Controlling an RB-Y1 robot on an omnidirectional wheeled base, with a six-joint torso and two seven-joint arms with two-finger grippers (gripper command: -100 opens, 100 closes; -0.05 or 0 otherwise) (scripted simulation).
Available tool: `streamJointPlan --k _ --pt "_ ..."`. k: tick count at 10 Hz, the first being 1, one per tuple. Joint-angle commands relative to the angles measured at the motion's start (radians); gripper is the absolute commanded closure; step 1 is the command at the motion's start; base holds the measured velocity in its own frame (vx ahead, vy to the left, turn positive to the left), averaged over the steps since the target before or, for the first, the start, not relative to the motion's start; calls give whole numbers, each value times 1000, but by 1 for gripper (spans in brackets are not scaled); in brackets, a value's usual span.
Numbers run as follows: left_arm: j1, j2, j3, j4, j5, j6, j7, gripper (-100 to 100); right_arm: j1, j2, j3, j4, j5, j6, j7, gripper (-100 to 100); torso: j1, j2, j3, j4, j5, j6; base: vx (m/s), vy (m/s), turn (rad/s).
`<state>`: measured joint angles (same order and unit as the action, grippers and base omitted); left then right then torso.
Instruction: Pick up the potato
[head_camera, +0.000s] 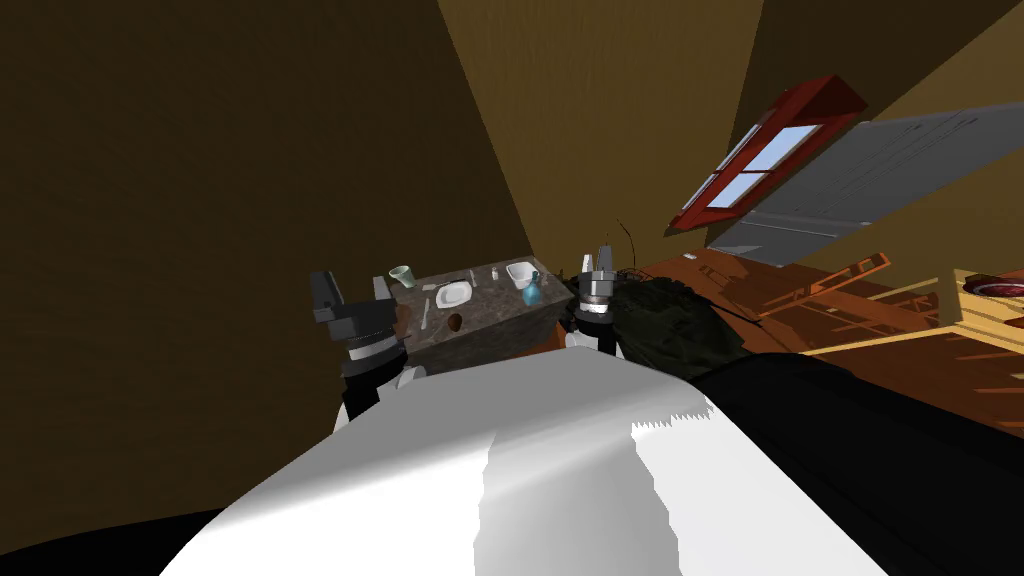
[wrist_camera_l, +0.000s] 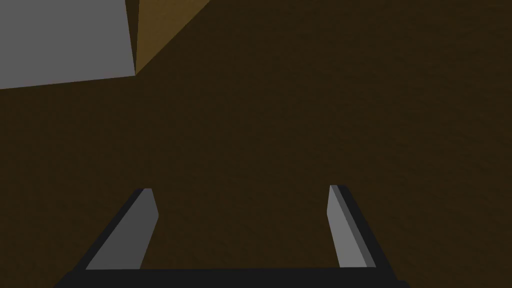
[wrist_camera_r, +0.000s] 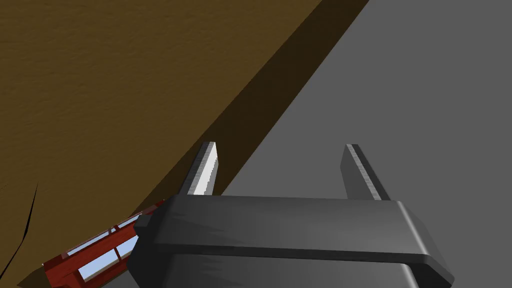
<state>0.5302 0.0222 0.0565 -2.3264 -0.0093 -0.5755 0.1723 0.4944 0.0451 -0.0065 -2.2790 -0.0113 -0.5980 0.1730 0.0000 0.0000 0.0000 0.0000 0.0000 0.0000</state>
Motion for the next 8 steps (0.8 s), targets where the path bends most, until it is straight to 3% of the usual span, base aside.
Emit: streamJointPlan --k 1,3,6,7,8 --pt "6 41 -23 12 23 -3 8 -100 0 0 0 0 0 0 0 0 0 0 0 0 0 0 -35 -30 -123" --pt "14 92 -58 29 58 -8 19 -100 0 0 0 0 0 0 0 0 -3 4 2 1 -1 0 -74 -58 -141" --pt "31 185 -133 65 132 -16 41 -100 0 0 0 0 0 0 0 0 -5 7 4 2 -1 0 -110 -86 -182" --pt "31 194 -133 65 132 -16 41 -100 0 0 0 0 0 0 0 0 -6 8 5 2 -1 0 -78 -67 -64" --pt "38 233 -164 80 162 -19 50 -100 0 0 0 0 0 0 0 0 -4 6 4 2 -1 0 -74 -54 -128"
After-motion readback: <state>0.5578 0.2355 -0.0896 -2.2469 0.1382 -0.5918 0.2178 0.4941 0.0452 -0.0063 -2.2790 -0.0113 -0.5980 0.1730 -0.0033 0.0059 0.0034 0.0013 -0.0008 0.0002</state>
